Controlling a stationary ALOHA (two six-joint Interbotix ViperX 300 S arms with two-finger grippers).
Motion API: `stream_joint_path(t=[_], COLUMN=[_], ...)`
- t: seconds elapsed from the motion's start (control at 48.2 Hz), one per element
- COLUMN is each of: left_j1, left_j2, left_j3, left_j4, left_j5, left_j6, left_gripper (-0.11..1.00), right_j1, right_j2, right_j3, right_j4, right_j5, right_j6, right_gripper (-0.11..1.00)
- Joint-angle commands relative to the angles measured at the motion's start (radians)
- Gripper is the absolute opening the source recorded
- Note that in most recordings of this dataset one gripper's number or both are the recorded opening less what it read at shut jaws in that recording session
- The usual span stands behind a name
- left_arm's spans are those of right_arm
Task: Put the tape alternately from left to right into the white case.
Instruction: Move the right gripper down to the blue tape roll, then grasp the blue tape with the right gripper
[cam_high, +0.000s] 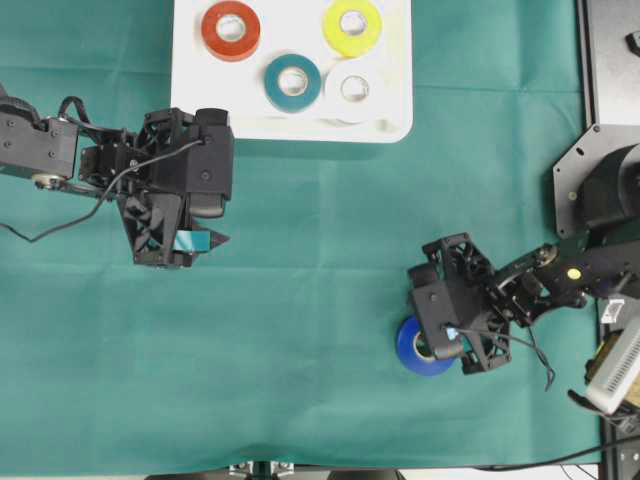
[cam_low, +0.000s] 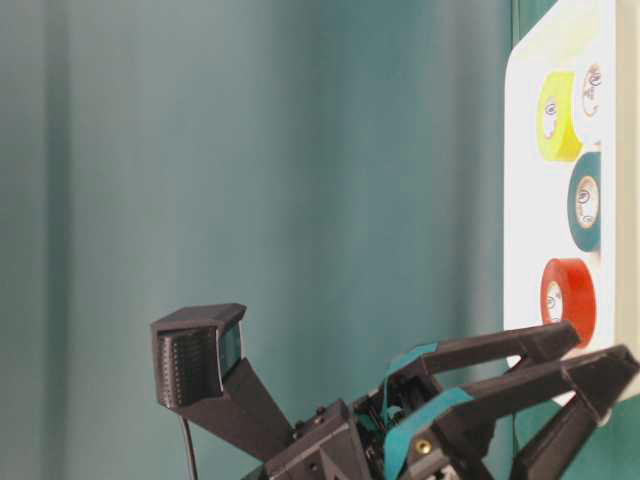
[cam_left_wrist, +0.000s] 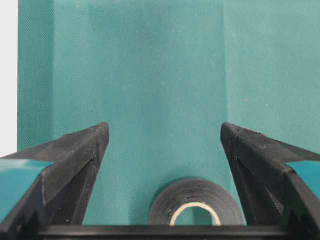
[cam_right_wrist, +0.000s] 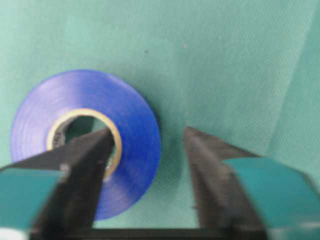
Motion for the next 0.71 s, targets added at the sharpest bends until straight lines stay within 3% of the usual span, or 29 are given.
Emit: stream_joint_path(t=[0.0,0.104,0.685], left_j1=[-0.003,-0.003,-0.009], left_j2=[-0.014,-0.014,-0.014], left_j3=[-0.009,-0.009,-0.008], left_j4=[-0.002,-0.002,-0.002], left_j5=[-0.008,-0.006,-0.008], left_j6=[0.002,0.002,0.002], left_gripper=[0.78,0.78,0.78], right_j1=[0.005,0.003,0.003], right_j2=[-0.009,-0.009,-0.114], right_j3=[-0.02,-0.026,-0.063], right_j4=[-0.002,-0.002,-0.002], right_j5=[-0.006,-0.006,-0.002], right_j6=[-0.003,-0.002,0.003], right_gripper=[0.51,0.26,0.26])
